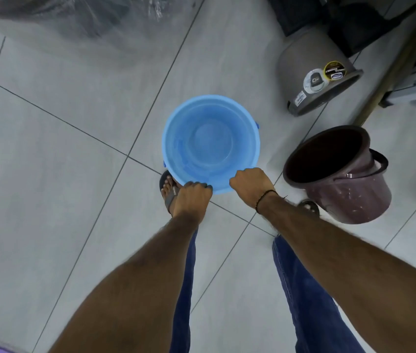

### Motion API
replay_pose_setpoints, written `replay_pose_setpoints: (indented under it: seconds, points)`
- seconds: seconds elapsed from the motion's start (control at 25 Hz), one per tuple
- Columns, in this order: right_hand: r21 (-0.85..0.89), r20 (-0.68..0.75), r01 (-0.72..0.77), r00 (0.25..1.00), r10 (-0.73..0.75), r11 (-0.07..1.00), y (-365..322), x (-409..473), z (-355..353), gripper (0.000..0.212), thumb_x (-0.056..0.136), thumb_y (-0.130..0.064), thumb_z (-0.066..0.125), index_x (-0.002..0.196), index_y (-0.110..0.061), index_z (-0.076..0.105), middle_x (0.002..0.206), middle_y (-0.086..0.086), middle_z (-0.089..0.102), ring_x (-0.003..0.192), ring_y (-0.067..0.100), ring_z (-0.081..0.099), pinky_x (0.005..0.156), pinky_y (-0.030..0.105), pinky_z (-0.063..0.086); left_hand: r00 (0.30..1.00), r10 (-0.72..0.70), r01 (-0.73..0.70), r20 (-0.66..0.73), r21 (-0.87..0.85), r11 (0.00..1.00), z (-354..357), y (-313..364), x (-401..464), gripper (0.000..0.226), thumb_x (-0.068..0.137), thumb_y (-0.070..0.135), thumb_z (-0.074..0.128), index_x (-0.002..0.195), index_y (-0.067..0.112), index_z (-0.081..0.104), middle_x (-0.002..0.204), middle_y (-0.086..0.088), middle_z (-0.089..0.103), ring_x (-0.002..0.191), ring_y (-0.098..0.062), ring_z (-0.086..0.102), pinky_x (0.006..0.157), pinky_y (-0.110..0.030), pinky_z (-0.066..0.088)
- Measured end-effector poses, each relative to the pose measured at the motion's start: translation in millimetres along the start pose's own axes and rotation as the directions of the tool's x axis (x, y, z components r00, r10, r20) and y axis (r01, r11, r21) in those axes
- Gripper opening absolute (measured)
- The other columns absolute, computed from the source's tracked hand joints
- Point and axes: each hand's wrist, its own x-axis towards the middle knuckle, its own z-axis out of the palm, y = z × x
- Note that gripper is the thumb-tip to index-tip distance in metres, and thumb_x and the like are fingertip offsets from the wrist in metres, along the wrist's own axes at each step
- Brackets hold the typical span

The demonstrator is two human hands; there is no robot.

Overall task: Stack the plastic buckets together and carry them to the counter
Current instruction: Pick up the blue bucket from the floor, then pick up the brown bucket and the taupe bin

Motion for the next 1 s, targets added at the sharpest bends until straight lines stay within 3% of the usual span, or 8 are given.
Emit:
replay_pose_setpoints:
  seconds: [0.12, 0.28, 0.4, 0.52, 0.64, 0.76, 0.84, 1.0]
  points:
    - [-0.037, -0.110, -0.016, 0.994, 0.012, 0.999, 26, -30, 16, 0.040, 0.077, 0.006, 0.053, 0.113, -0.007, 0.064, 0.111, 0.012, 0.069, 0.106, 0.031, 0.064, 0.080, 0.037, 0.055, 0.992, -0.092, 0.079, -0.087, -0.144, 0.986, 3, 24, -3, 0.036, 0.082, -0.001, 0.059, 0.113, 0.015, 0.064, 0.108, -0.003, 0.070, 0.108, -0.024, 0.063, 0.104, -0.035, 0.041]
    - [-0.041, -0.190, -0.084, 0.979, 0.075, 0.996, 99, -87, 10, 0.045, 0.080, -0.002, 0.040, 0.119, -0.004, 0.062, 0.117, 0.015, 0.066, 0.111, 0.032, 0.061, 0.091, 0.040, 0.053, 0.948, -0.147, 0.016, -0.284, -0.418, 0.908, -20, 90, 0, 0.044, 0.072, -0.010, 0.068, 0.115, 0.001, 0.067, 0.111, -0.016, 0.068, 0.103, -0.037, 0.064, 0.083, -0.044, 0.054]
    - [-0.034, -0.120, -0.193, 0.975, 0.187, 0.981, 169, -116, 19, 0.038, 0.089, -0.016, 0.051, 0.127, -0.009, 0.057, 0.128, 0.011, 0.059, 0.117, 0.030, 0.055, 0.091, 0.042, 0.053, 0.972, -0.099, -0.047, -0.213, -0.590, 0.806, -38, 164, 26, 0.042, 0.092, 0.004, 0.057, 0.133, 0.004, 0.057, 0.131, -0.016, 0.060, 0.114, -0.037, 0.059, 0.090, -0.047, 0.053]
    - [-0.221, 0.034, -0.155, 0.985, 0.166, 0.963, 213, -120, 40, 0.044, 0.095, -0.024, 0.048, 0.136, -0.008, 0.048, 0.134, 0.011, 0.056, 0.124, 0.028, 0.051, 0.106, 0.046, 0.037, 0.999, -0.030, 0.012, -0.012, -0.726, 0.687, -29, 232, 77, 0.051, 0.102, 0.017, 0.047, 0.151, 0.008, 0.036, 0.152, -0.017, 0.044, 0.133, -0.035, 0.048, 0.108, -0.048, 0.043]
    - [-0.329, 0.108, -0.039, 0.991, 0.079, 0.944, 232, -114, 68, 0.035, 0.099, -0.024, 0.041, 0.129, -0.013, 0.055, 0.129, 0.007, 0.062, 0.123, 0.025, 0.054, 0.113, 0.047, 0.025, 0.995, 0.055, 0.029, 0.088, -0.740, 0.672, -7, 283, 118, 0.055, 0.102, 0.015, 0.045, 0.155, 0.009, 0.030, 0.153, -0.019, 0.043, 0.137, -0.036, 0.044, 0.112, -0.046, 0.040]
    - [-0.293, 0.098, 0.045, 0.995, -0.017, 0.955, 242, -119, 84, 0.026, 0.098, -0.021, 0.045, 0.114, -0.018, 0.065, 0.118, 0.002, 0.067, 0.120, 0.023, 0.056, 0.113, 0.045, 0.027, 0.999, 0.022, 0.011, 0.037, -0.718, 0.695, 8, 307, 125, 0.040, 0.099, 0.013, 0.047, 0.139, 0.011, 0.048, 0.130, -0.017, 0.060, 0.115, -0.037, 0.060, 0.093, -0.051, 0.053]
    - [-0.207, 0.099, 0.030, 0.995, -0.009, 0.978, 249, -136, 87, 0.023, 0.097, -0.021, 0.049, 0.111, -0.016, 0.067, 0.114, 0.006, 0.068, 0.119, 0.028, 0.056, 0.106, 0.049, 0.037, 0.998, 0.060, -0.069, -0.037, -0.673, 0.736, 2, 320, 113, 0.029, 0.098, 0.015, 0.048, 0.126, 0.010, 0.054, 0.117, -0.016, 0.066, 0.101, -0.038, 0.065, 0.082, -0.051, 0.056]
    - [-0.036, 0.023, -0.121, 0.992, 0.122, 0.992, 270, -193, 84, 0.018, 0.090, -0.017, 0.054, 0.098, -0.017, 0.070, 0.100, 0.008, 0.070, 0.097, 0.031, 0.065, 0.079, 0.047, 0.056, 0.974, 0.159, -0.220, -0.160, -0.527, 0.821, -39, 346, 84, 0.032, 0.094, 0.010, 0.059, 0.126, 0.011, 0.057, 0.113, -0.013, 0.066, 0.094, -0.034, 0.068, 0.075, -0.046, 0.059]
